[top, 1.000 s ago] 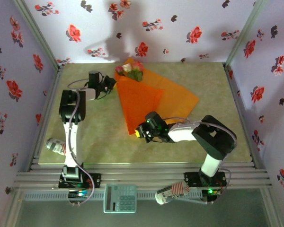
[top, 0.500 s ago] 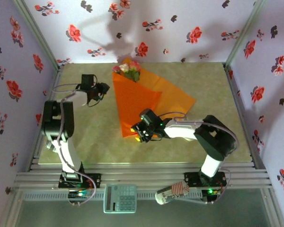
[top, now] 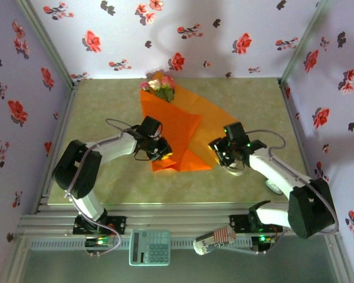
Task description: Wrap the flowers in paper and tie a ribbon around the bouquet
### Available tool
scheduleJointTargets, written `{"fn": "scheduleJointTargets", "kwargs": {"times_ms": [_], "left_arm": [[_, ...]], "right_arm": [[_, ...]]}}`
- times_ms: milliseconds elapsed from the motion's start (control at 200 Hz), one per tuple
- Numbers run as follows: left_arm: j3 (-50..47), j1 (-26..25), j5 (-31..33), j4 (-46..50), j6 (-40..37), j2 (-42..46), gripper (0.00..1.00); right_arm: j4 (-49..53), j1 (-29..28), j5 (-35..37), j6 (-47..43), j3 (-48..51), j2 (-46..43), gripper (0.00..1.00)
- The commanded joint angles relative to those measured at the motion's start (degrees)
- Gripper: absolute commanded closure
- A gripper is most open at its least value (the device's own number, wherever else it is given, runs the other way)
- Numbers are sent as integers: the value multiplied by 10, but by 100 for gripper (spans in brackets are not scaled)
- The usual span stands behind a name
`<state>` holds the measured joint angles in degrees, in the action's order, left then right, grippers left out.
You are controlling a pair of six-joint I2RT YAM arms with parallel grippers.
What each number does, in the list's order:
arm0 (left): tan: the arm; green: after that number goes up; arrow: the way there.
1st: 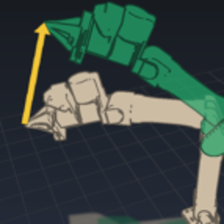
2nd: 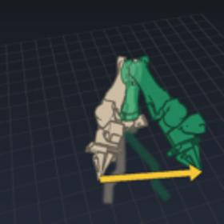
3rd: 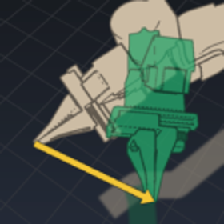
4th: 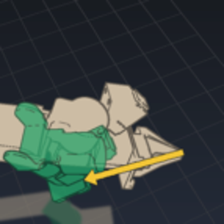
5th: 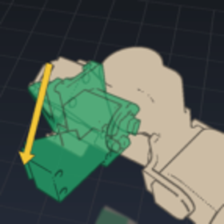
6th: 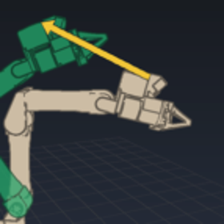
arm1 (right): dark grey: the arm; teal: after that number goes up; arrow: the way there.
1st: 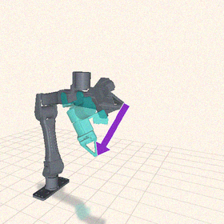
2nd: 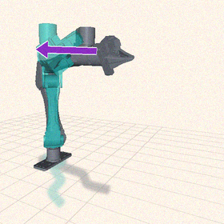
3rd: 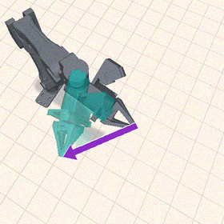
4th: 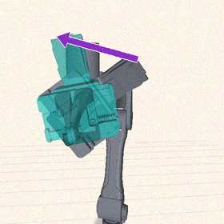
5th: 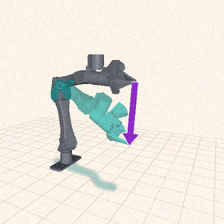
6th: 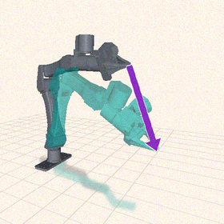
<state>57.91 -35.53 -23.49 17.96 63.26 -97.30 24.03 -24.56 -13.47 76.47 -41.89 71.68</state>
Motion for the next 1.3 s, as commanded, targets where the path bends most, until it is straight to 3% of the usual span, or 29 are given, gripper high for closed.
{"fn": "scheduleJointTargets", "kwargs": {"times_ms": [0, 95, 240, 590, 720, 985, 1295], "left_arm": [[-19, 1, 5, 43, -5, 20, 87], [-35, -1, -28, 16, -7, -19, 88], [-63, -1, -10, 13, -20, -41, 90], [-69, -2, -4, 14, -38, -47, 90], [-67, -2, -4, 20, -47, -48, 90], [-62, -2, -6, 26, -59, -49, 90], [-59, -3, -8, 34, -69, -54, 90]], "right_arm": [[13, -2, -47, -38, 33, -2, 46], [4, -2, -42, -34, 58, -14, 46], [-12, -1, -33, -54, 75, -16, 45], [-143, -7, -53, -64, 125, 6, 46], [-236, -13, -63, -49, 138, 26, 48], [-241, -55, -28, -39, 162, 13, 48], [-348, -53, -2, -130, 183, 5, 48]]}}
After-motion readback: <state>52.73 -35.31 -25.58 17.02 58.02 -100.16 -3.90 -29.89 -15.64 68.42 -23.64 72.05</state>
